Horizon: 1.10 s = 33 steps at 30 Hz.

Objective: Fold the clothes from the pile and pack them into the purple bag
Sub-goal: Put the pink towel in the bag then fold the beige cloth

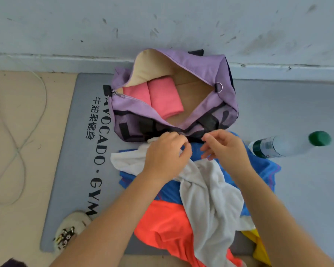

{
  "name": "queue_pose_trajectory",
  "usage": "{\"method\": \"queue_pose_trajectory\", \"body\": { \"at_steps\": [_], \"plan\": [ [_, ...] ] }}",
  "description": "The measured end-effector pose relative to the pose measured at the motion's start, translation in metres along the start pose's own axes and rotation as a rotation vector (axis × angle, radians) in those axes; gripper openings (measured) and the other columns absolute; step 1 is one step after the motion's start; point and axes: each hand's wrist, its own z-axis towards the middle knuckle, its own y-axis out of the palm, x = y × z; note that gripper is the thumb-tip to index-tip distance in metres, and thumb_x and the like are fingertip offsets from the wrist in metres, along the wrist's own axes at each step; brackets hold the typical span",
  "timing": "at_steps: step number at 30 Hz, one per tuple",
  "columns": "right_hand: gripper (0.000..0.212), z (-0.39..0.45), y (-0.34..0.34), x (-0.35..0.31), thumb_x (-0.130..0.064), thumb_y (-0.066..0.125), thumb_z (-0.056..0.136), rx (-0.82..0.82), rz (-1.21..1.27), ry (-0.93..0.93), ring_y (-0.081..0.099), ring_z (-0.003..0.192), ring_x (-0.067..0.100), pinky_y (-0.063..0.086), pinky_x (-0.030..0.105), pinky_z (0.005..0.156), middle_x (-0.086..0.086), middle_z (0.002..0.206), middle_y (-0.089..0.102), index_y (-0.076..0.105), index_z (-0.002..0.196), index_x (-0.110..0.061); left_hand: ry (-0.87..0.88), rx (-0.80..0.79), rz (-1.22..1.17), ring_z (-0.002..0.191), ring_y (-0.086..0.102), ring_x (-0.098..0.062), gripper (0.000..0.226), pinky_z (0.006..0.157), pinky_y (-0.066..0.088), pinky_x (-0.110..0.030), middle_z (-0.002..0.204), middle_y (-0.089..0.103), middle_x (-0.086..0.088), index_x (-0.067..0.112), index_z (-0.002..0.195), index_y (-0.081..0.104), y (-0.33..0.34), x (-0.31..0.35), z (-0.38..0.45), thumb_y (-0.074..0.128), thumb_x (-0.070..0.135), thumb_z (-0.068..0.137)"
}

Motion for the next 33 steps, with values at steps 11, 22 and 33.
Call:
{"method": "queue_pose_trajectory", "body": {
  "at_steps": [11,22,33],
  "plan": [
    [0.042,-0.066,-0.022,0.034,-0.041,0.071,0.083,-0.207,-0.326,0.111,0.044,0.063,0.011,0.034,0.024,0.056,0.0,0.068,0.048,0.058,0.078,-0.002,-0.276,-0.408,-0.153,0.115,0.053,-0.018,0.043,0.099,0.044,-0.039,0.116,0.059,0.005,0.029,0.129,0.058,0.011,0.002,-0.046,0.056,0.05,0.091],
    [0.035,-0.152,-0.099,-0.165,-0.04,0.076,0.078,-0.424,0.068,-0.262,0.068,0.093,0.03,0.05,0.053,0.086,0.017,0.104,0.072,0.072,0.103,-0.015,-0.191,-0.208,-0.762,0.081,0.067,-0.01,0.042,0.073,0.048,-0.024,0.088,0.075,0.0,0.019,0.086,0.074,-0.171,0.147,-0.042,0.062,0.06,0.083],
    [0.026,-0.28,-0.154,-0.241,-0.044,0.08,0.068,-0.406,-0.151,-0.522,0.055,0.062,0.004,0.04,0.018,0.054,-0.013,0.066,0.058,0.061,0.07,-0.027,0.034,-0.394,-0.766,0.083,0.067,-0.022,0.049,0.076,0.05,-0.039,0.091,0.072,-0.009,0.02,0.085,0.07,-0.293,0.24,-0.117,0.068,0.066,0.068]
  ]
}}
